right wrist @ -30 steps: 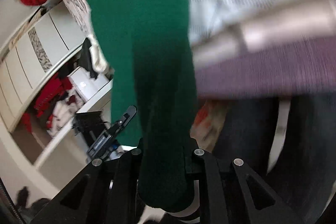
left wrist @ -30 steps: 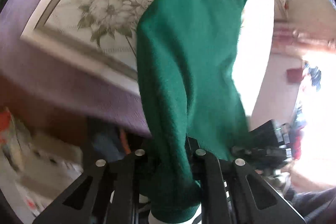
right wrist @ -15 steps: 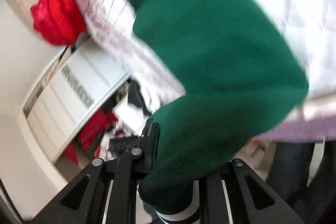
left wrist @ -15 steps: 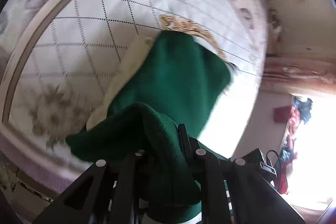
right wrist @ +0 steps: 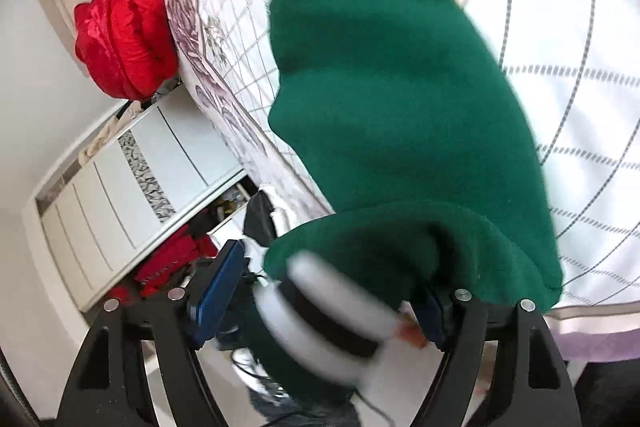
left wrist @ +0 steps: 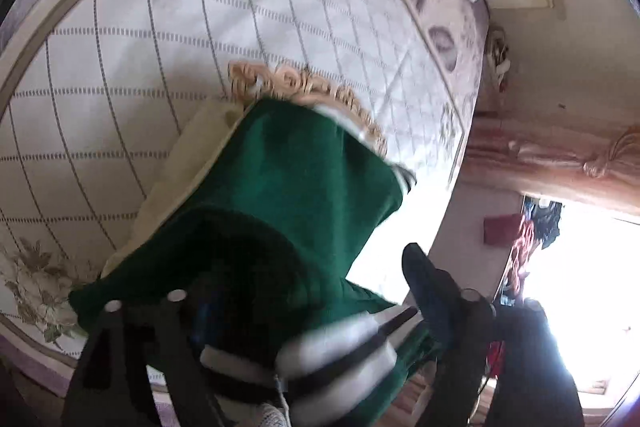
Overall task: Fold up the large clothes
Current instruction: 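Lower the jacket onto the bed and open both grippers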
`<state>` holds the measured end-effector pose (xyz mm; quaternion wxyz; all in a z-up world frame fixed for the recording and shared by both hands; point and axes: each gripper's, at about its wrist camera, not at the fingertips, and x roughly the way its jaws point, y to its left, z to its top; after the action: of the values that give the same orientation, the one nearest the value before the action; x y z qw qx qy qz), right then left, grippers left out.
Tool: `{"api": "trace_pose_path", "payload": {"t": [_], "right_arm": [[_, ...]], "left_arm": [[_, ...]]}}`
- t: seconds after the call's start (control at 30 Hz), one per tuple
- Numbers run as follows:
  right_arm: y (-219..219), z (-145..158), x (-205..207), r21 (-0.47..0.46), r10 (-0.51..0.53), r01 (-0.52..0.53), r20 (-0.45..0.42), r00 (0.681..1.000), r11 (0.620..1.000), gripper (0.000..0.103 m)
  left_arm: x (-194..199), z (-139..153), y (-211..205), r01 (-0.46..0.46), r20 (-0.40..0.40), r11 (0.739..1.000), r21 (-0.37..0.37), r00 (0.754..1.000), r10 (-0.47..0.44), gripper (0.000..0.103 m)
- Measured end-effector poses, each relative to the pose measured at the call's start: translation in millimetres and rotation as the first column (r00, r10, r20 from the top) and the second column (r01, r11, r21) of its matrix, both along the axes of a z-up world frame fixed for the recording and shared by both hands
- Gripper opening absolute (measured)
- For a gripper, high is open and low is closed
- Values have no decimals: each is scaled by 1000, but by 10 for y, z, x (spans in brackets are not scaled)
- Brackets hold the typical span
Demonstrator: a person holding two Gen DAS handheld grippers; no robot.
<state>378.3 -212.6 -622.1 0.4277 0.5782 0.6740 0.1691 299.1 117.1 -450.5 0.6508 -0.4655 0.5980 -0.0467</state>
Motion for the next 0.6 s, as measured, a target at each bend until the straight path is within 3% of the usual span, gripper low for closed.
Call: {"api": "trace_pose_path", "payload": {"t": [0.1, 0.2, 0.33, 0.47, 0.53, 0.6], "right_arm": [[-204, 112, 2, -20, -8, 9, 40, 999, 1000, 83], [-481, 297, -104, -117, 24, -9, 130, 991, 993, 83], [-640, 476, -95, -272, 109, -45, 225, 968, 961, 83], [-668, 437, -69, -449, 263, -127, 254, 931, 884, 83], [-617, 320, -29, -496, 321, -154, 272, 907, 855, 83], [-535, 128, 42, -516, 387, -191, 304, 870, 835, 83]], "left_arm": [[55, 30, 24, -28, 40, 999, 32, 999, 26, 88], [37, 142, 89, -80, 104, 989, 127, 992, 67, 88], [61, 267, 179, -169, 184, 944, 284, 976, 120, 88], [26, 104, -21, -138, 163, 870, 474, 984, 67, 88], [-25, -125, -177, -80, 110, 849, 522, 994, 26, 88], [-103, -380, -266, -44, 59, 851, 523, 998, 15, 88]]}}
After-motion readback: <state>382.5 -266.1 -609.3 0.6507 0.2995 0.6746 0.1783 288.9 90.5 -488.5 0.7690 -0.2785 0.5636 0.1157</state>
